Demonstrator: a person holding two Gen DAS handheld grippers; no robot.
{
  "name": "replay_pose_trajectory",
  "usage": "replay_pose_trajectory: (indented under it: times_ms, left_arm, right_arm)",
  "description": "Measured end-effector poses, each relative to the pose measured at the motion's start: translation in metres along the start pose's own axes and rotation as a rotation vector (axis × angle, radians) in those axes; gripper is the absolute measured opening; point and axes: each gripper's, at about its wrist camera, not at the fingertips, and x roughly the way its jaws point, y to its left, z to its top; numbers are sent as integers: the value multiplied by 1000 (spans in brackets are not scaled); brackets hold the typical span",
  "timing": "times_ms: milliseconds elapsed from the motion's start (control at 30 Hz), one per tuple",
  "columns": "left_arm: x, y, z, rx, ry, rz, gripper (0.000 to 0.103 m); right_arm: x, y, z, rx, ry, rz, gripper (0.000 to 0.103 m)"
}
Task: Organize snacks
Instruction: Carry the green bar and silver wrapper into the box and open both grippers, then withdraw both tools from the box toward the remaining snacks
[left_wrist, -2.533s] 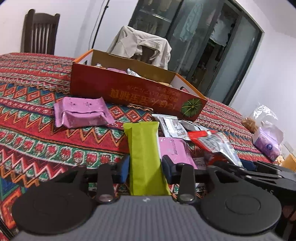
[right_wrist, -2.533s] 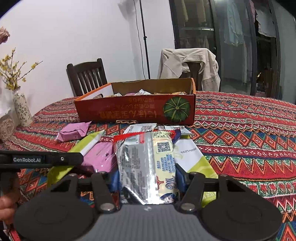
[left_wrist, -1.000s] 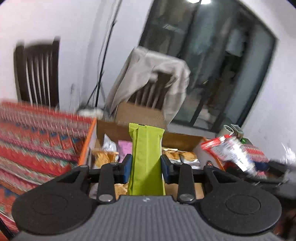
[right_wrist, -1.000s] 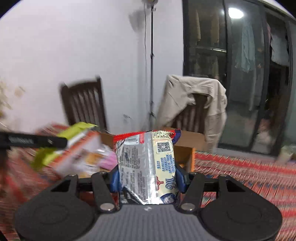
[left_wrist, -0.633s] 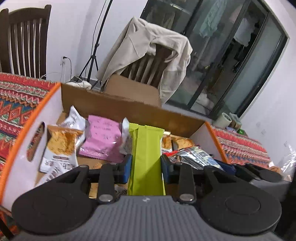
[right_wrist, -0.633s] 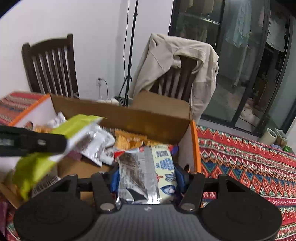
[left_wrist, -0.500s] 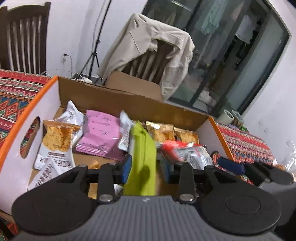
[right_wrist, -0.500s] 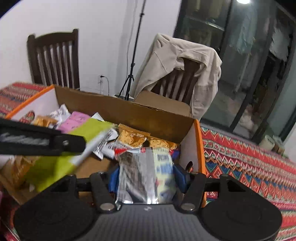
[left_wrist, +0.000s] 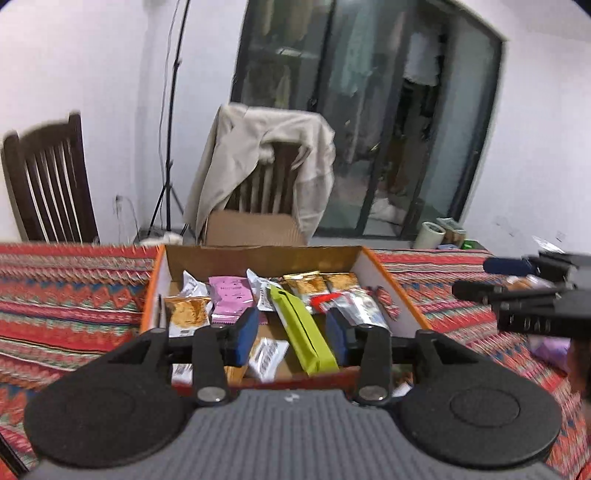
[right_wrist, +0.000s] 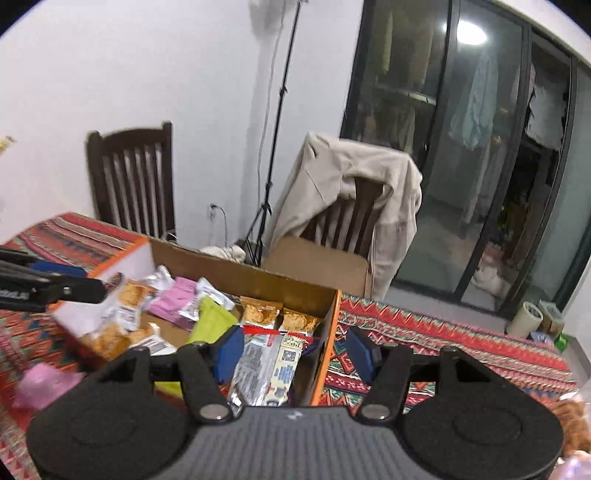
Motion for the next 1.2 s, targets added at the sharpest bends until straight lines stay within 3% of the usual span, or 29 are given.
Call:
replay_pose_trajectory:
  times_ms: [200,333,433,567,800,1000,1200]
  left_arm:
    - [-107,-27,-47,123,-110,-11,68]
    - [-170,-42,-95,162,-205,4,84]
    - [-206,-52,-139,167,-254,42,90]
    - [-236,-60,-193,82,-237,64,95]
    - [-260,-68,-263,-14,-136,89,95]
    - [-261,-65,-295,-35,-60,119,95]
    - [-260,-64,-300,-51,-50,136,95]
  right_arm:
    - [-98,6,-22,-5,-75,55,65]
    - [-163,16,-57,-9,-123,93,73]
    - [-205,25,-94,2,-151,131,79]
    - [-249,40,-149,38,-168,171,85]
    - [-294,73,-239,81,-189,131,88]
    - [-303,83,-294,166,-132,134,88]
    - [-304,82,-322,216,-69,128,87]
